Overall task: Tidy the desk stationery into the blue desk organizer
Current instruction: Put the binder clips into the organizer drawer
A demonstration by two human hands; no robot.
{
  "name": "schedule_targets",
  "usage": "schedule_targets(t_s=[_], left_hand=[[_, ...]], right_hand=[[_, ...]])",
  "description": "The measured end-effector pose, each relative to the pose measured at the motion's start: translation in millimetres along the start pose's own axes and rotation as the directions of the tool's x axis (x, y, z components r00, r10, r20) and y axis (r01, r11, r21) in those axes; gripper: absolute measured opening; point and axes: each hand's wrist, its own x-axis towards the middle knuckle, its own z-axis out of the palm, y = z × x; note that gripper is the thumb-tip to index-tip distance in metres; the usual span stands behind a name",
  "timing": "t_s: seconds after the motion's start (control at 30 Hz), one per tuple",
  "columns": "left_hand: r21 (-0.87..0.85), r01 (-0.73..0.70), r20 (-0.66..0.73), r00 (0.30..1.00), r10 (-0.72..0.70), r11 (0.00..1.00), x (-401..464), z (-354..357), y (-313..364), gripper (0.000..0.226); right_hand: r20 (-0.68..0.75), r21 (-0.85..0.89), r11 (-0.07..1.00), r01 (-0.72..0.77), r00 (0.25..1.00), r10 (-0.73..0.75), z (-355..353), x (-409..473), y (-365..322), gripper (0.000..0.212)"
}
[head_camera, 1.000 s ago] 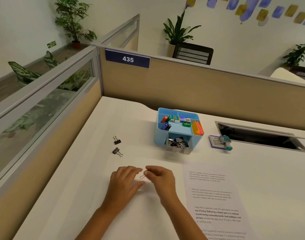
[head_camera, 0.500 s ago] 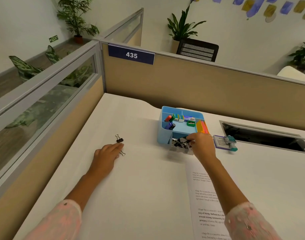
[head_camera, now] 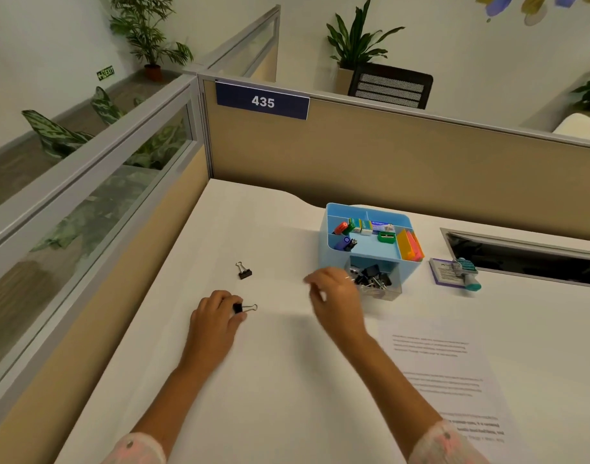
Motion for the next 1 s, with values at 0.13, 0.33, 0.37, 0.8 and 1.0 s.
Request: schedule_targets(t_s=[0.13,0.33,0.37,0.8,1.0], left_hand=[[-0.026,0.042,-0.028,0.999,-0.043,0.999,-11.8,-4.3,-1.4,0.020],[-0.061,0.087,-0.077,0.993,-0.092,0.994,-26.0,-11.8,-5.7,0.018],[-0.050,0.085,-0.078,0.993,-0.089,0.995,-26.7,-12.4,-5.9,0.018],[-0.025,0.067,-0.041,0.997,-0.068,0.997,-27.8,-10.2,-8.8,0.028],[-0.127,0.050,-0.030,0.998,-0.055,0.991,-31.7,-15.0,-8.4,0.024]], right_hand=[[0.167,0.119,0.993,0.006,0.986,-0.026,55.2,-2.2,-28.9,0.021],[0.328,0.019,0.997,-0.069,0.943,0.059,110.1,28.3,-38.1,0.034],[0.345,-0.012,0.999,-0.046,0.937,0.047,115.3,31.8,-38.5,0.034],[0.232,0.017,0.983,-0.182,0.957,0.173,114.5,5.2,-37.7,0.021],[0.324,0.411,0.611,-0.677,0.735,0.596,84.9,-34.4,-49.8,0.023]])
